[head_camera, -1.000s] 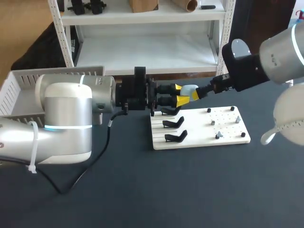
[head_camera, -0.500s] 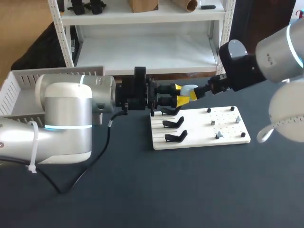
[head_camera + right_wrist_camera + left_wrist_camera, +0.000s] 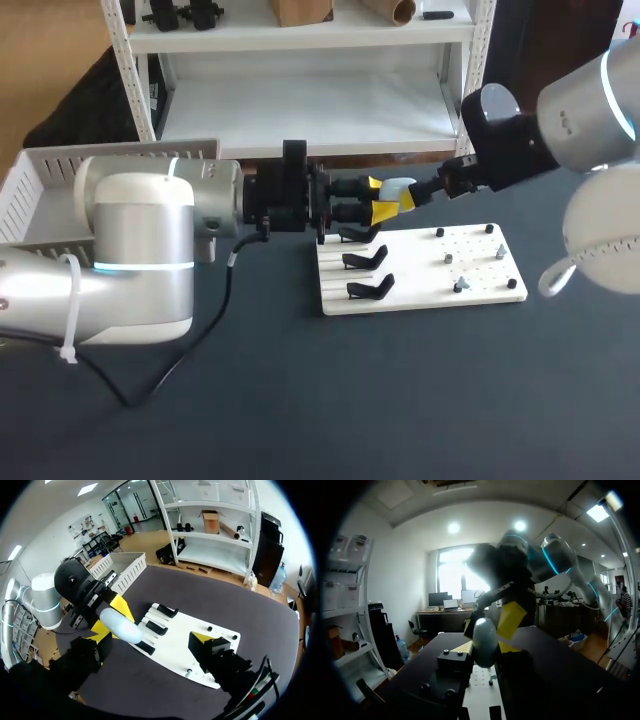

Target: Pick up each earbud case from the left stands, insert the matching earbuds, close the lid, and place the case in the box.

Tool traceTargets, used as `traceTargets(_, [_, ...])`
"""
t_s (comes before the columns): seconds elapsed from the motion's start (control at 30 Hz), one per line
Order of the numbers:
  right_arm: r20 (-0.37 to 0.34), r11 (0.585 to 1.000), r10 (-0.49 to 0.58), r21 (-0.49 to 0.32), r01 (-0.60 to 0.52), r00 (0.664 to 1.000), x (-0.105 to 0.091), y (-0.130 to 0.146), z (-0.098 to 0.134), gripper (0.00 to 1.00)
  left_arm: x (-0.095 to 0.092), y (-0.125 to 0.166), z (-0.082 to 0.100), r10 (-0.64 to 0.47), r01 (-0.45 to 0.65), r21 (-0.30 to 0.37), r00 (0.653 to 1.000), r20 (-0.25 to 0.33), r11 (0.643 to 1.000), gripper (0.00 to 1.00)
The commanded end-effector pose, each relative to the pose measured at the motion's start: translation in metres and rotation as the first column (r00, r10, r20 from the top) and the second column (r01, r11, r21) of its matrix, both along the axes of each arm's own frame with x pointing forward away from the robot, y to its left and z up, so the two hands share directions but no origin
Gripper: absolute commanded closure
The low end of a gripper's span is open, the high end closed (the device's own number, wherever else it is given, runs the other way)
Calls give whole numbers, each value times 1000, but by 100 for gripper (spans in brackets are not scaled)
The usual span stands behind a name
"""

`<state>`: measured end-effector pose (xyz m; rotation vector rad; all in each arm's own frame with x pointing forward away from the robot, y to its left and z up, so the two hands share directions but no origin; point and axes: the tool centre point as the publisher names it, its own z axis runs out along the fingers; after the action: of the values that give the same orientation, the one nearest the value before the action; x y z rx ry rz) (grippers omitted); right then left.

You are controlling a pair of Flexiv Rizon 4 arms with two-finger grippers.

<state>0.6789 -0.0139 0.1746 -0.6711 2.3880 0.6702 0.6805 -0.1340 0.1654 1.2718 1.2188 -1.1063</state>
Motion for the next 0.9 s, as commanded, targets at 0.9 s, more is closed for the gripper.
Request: traceTargets(0.9, [129,959,-162,-214,187,978,9,-68,20,0,-5,18,-7,1,-1,5,1000,3,1000,100])
